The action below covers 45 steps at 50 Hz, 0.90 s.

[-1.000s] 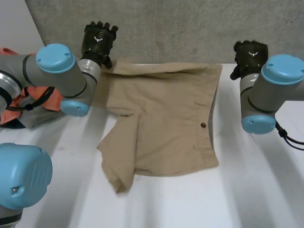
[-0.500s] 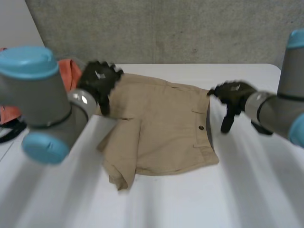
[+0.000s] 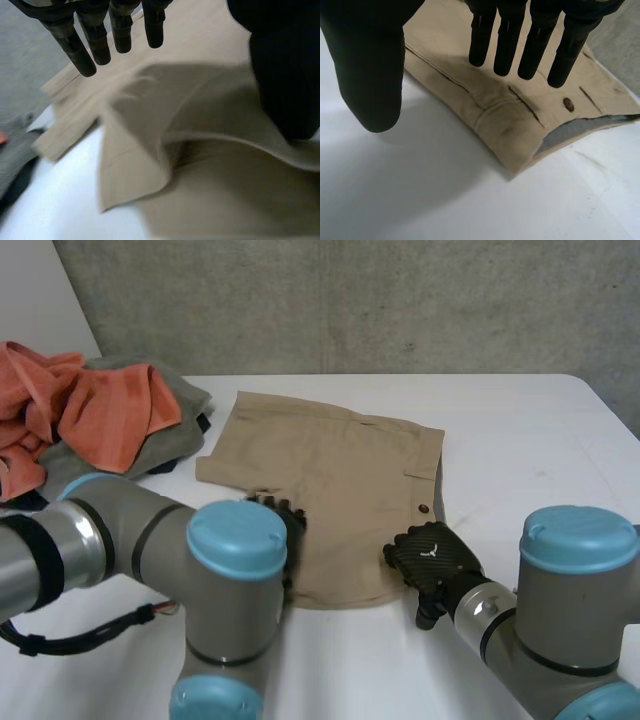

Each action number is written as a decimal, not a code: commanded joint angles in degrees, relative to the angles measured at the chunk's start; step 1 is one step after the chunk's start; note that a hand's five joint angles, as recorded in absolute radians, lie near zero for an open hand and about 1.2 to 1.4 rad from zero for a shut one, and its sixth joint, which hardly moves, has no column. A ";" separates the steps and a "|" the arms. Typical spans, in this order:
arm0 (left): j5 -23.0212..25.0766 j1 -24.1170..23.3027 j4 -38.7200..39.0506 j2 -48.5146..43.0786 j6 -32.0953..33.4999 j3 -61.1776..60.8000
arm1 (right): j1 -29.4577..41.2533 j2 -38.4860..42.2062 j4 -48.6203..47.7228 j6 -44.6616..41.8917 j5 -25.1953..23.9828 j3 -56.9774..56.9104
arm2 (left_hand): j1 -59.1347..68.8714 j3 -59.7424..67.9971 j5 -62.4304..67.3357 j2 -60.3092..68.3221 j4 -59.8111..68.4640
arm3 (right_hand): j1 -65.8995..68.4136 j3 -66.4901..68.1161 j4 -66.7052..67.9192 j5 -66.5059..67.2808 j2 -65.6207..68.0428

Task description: Fold the laundry.

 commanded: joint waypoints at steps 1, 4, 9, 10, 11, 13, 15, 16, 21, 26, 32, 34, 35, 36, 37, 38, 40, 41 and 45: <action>-0.48 12.55 6.60 0.23 11.44 -0.91 | -0.14 0.80 -3.84 -3.24 2.69 0.07 | 3.07 2.56 1.78 2.93 3.01 | 11.86 11.87 11.85 11.66 12.01; 1.36 17.91 9.07 0.93 16.81 -2.40 | 0.12 1.33 -4.63 -3.95 2.78 -0.02 | 3.07 2.56 1.78 2.93 3.01 | 13.57 13.58 13.55 13.36 13.72; 7.69 19.44 8.82 5.49 18.95 -6.27 | 0.48 2.73 -4.99 -4.48 3.13 -0.72 | 2.40 1.89 1.11 2.26 2.34 | 14.58 14.59 14.56 14.37 14.73; 8.57 19.35 8.73 6.72 18.77 -6.97 | 0.56 2.91 -4.99 -4.66 3.13 -0.81 | 2.07 1.55 0.77 1.92 2.01 | 14.75 14.76 14.73 14.54 14.90; 10.06 18.82 8.30 8.99 17.99 -8.29 | 0.48 3.09 -5.08 -4.75 3.13 -0.90 | 0.23 -0.28 -1.06 0.09 0.17 | 15.75 15.76 15.73 15.54 15.90; 10.77 18.03 7.86 11.38 17.10 -9.61 | 0.39 3.35 -5.16 -5.01 3.22 -1.16 | -1.34 -1.86 -2.64 -1.49 -1.40 | 21.96 21.97 21.94 21.76 22.11; 11.56 16.46 7.24 14.62 15.26 -11.89 | 0.30 3.09 -5.34 -5.01 3.31 -1.16 | -1.34 -1.86 -2.64 -1.49 -1.40 | 36.52 36.52 36.50 36.31 36.66; 11.65 15.92 7.06 15.51 14.73 -12.60 | 0.21 3.00 -5.43 -4.75 3.31 -1.16 | -1.34 -1.86 -2.64 -1.49 -1.40 | 43.28 43.28 43.26 43.07 43.43; 13.06 14.08 4.96 20.70 12.79 -17.25 | 0.04 2.04 -5.17 -4.22 3.31 -1.16 | 6.08 5.57 4.79 5.94 6.02 | 50.94 50.94 50.92 50.73 51.09; 15.52 13.28 1.53 23.78 13.23 -21.56 | -0.40 -0.16 -4.46 -2.11 3.39 -1.34 | 15.67 15.16 14.38 15.53 15.61 | 50.94 50.94 50.92 50.73 51.09; 17.80 14.69 -1.37 23.70 13.32 -23.42 | -1.37 -2.80 -1.04 5.44 3.92 -3.88 | 19.05 18.54 17.76 18.91 18.99 | 50.94 50.94 50.92 50.73 51.09; 18.33 15.04 -1.64 23.17 13.49 -23.33 | -1.63 -3.24 0.45 7.90 4.62 -4.76 | 18.72 18.21 17.42 18.58 18.66 | 50.94 50.94 50.92 50.73 51.09; 18.77 15.39 -1.73 22.38 13.67 -22.98 | -1.89 -3.41 1.94 10.17 5.32 -5.90 | 17.22 16.70 15.92 17.08 17.16 | 50.94 50.94 50.92 50.73 51.09; 18.95 15.57 -1.64 21.85 13.67 -22.72 | -2.07 -3.50 2.74 11.41 5.68 -6.43 | 16.54 16.02 15.24 16.39 16.48 | 50.94 50.94 50.92 50.73 51.09; 19.12 15.74 -1.55 21.41 13.58 -22.45 | -2.16 -3.50 3.62 12.56 6.03 -7.05 | 15.70 15.18 14.40 15.55 15.64 | 50.94 50.94 50.92 50.73 51.09; 19.21 15.83 -1.46 20.89 13.58 -22.19 | -2.25 -3.42 4.23 13.53 6.38 -7.58 | 14.86 14.34 13.56 14.71 14.80 | 50.94 50.94 50.92 50.73 51.09; 19.21 16.01 -1.11 18.87 13.67 -21.13 | -2.25 -3.15 6.43 15.99 7.00 -9.07 | 14.51 14.00 13.22 14.37 14.45 | 50.94 50.94 50.92 50.73 51.09; 19.21 15.92 -0.94 18.08 13.67 -20.70 | -2.16 -3.15 7.05 16.78 7.17 -9.42 | 14.51 14.00 13.22 14.37 14.45 | 50.94 50.94 50.92 50.73 51.09; 18.69 15.57 0.73 13.86 13.93 -18.06 | -1.98 -2.80 9.25 19.24 7.96 -10.92 | 15.18 14.67 13.89 15.04 15.12 | 50.94 50.94 50.92 50.73 51.09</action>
